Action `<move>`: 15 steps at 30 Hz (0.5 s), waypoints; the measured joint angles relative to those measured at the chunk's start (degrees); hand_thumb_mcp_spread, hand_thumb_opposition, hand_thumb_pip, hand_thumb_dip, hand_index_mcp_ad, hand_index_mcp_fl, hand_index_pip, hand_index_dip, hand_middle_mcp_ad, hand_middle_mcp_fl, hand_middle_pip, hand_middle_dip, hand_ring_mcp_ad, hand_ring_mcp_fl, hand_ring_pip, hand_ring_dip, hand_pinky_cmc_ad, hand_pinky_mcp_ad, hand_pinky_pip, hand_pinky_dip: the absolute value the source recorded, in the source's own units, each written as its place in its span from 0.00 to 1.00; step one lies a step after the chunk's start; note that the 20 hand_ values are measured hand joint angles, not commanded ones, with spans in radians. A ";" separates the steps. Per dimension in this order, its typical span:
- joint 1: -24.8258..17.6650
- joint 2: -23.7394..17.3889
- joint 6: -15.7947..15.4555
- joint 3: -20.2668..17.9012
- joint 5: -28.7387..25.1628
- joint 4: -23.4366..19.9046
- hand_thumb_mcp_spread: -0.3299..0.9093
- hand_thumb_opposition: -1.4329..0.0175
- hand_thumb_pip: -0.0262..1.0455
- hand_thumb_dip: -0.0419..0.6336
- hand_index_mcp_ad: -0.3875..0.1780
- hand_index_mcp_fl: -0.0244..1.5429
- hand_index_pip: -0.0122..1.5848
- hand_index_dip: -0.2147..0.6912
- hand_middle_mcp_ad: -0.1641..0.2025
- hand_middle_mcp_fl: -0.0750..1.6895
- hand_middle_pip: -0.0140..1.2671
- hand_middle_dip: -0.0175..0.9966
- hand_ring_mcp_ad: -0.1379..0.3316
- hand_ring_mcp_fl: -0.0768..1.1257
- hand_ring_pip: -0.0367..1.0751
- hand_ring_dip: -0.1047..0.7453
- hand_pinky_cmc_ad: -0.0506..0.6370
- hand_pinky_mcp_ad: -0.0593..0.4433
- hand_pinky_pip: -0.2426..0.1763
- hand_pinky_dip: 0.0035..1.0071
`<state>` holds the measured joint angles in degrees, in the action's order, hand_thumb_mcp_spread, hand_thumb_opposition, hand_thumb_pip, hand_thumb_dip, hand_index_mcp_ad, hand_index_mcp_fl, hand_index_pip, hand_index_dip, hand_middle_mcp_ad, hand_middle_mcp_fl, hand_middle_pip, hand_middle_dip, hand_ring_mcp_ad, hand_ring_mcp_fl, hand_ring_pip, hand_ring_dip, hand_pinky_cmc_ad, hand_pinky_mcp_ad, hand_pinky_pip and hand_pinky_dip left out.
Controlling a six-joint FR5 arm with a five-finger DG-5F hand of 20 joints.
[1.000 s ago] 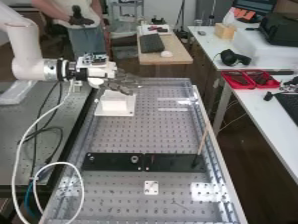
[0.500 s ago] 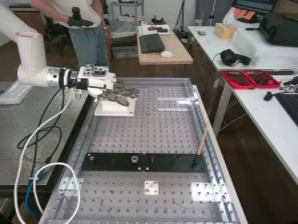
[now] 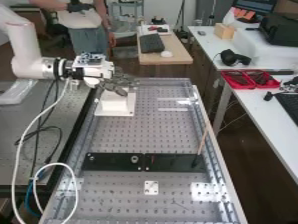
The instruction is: Grab the larger nut and place it in the white container
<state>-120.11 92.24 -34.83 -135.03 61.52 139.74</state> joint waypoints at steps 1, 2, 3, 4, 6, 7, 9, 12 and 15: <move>0.41 -1.29 -0.62 0.28 0.06 0.14 0.57 0.36 0.84 0.48 0.30 0.03 0.87 0.19 0.59 0.04 0.11 0.26 0.51 0.06 0.14 0.30 0.56 0.58 0.40 0.55; 0.82 -2.50 -1.18 0.58 0.12 0.26 0.57 0.36 0.84 0.49 0.30 0.03 0.87 0.18 0.59 0.04 0.11 0.26 0.51 0.06 0.14 0.30 0.56 0.58 0.40 0.55; 1.12 -3.33 -1.54 0.78 0.16 0.38 0.57 0.36 0.84 0.49 0.30 0.03 0.86 0.17 0.59 0.04 0.11 0.26 0.51 0.06 0.14 0.30 0.56 0.58 0.40 0.55; 1.65 -4.62 -2.05 1.17 0.26 0.64 0.56 0.36 0.84 0.49 0.30 0.03 0.85 0.17 0.59 0.04 0.11 0.26 0.51 0.06 0.14 0.30 0.55 0.58 0.40 0.57; 2.71 -6.69 -2.99 1.94 0.48 1.25 0.54 0.37 0.84 0.49 0.29 0.03 0.83 0.17 0.59 0.04 0.11 0.26 0.51 0.06 0.15 0.30 0.56 0.58 0.40 0.58; 3.64 -8.10 -3.66 2.66 0.73 1.98 0.51 0.37 0.82 0.48 0.29 0.03 0.82 0.16 0.59 0.04 0.11 0.26 0.51 0.06 0.16 0.30 0.55 0.58 0.40 0.59; 5.48 -10.00 -4.16 3.94 1.29 3.42 0.47 0.39 0.80 0.47 0.30 0.03 0.77 0.13 0.59 0.04 0.11 0.26 0.53 0.06 0.18 0.28 0.55 0.61 0.40 0.64; 8.89 -12.15 -4.14 6.17 2.76 6.12 0.44 0.40 0.78 0.42 0.33 0.03 0.64 0.11 0.60 0.04 0.11 0.26 0.55 0.06 0.18 0.28 0.55 0.65 0.39 0.68; 12.18 -13.33 -3.95 8.36 4.60 8.89 0.39 0.42 0.73 0.39 0.39 0.03 0.51 0.11 0.60 0.04 0.11 0.26 0.57 0.06 0.19 0.28 0.56 0.67 0.36 0.69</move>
<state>-107.93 78.91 -38.78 -126.67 66.12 148.64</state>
